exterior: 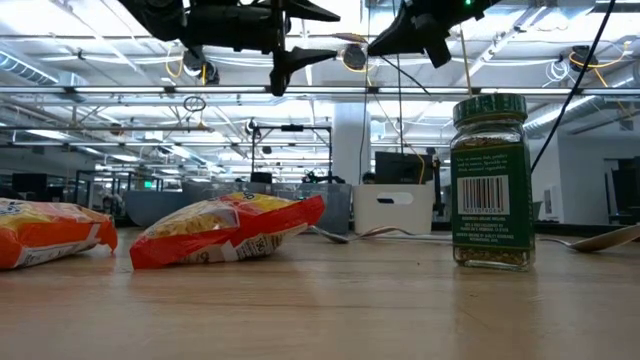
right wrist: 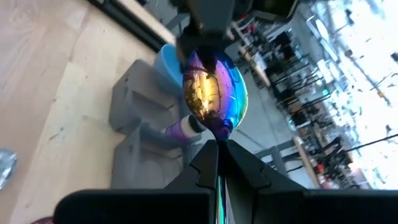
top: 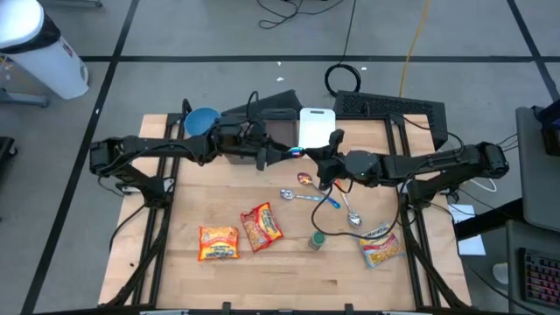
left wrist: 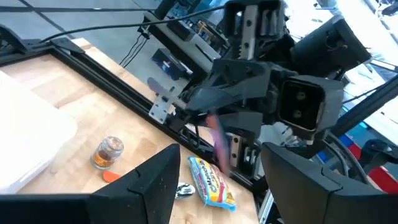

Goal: Pick & Place Food Item
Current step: Put the blue spoon into the right black bin

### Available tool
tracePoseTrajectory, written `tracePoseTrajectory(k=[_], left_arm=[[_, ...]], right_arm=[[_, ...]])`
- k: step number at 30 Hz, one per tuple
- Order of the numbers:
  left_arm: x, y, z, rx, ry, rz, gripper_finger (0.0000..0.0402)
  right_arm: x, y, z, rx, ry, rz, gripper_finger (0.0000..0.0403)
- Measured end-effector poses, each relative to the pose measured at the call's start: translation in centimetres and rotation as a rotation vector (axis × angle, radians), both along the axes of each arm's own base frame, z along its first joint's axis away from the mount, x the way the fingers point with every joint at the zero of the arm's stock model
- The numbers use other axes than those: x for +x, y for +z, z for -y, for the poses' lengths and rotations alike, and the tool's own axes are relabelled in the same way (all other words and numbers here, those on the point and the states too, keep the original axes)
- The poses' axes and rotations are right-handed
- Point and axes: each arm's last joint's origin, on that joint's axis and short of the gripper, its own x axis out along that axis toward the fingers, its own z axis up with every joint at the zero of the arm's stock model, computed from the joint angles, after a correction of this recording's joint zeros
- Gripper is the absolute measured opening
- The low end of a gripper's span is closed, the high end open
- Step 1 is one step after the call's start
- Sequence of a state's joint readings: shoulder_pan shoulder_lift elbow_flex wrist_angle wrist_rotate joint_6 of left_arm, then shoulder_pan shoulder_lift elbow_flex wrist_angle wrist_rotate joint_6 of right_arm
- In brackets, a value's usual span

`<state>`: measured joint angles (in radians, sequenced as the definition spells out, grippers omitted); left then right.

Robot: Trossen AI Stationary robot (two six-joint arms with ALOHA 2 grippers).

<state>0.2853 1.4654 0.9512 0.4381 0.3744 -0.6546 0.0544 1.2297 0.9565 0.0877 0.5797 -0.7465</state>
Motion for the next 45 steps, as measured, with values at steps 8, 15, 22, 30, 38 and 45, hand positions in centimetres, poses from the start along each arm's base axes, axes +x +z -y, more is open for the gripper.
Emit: tracePoseTrajectory(k=[8,15,22,30,38,45], left_arm=[[0.0,0.0,0.0,0.004,0.000,0.006,0.0232],[0.0,0.0,0.1,0.007,-0.016,0.007,0.0232],[0.0,0.0,0.3,0.020,-0.026,0.003,0.0232],[0.0,0.0,0.3,0.045,-0.029,0.004,0.0223],[0.0,0.0,0.3,0.053,-0.029,0.004,0.0131],[0.0,-0.1,0.3,0.072,-0.029,0.004,0.0062]], right_arm=[[0.8,-0.3,0.2,-0.061,0.006,-0.012,0.0004],[2.0,-1.5,0.3,-0.111,-0.031,-0.051,0.0004],[2.1,-1.2,0.3,-0.136,-0.031,-0.030,0.0004],[2.1,-1.1,0.5,-0.139,-0.036,-0.030,0.0004],[2.1,-1.1,0.5,-0.138,-0.034,-0.029,0.0004],[2.1,-1.1,0.5,-0.137,-0.031,-0.026,0.0004]])
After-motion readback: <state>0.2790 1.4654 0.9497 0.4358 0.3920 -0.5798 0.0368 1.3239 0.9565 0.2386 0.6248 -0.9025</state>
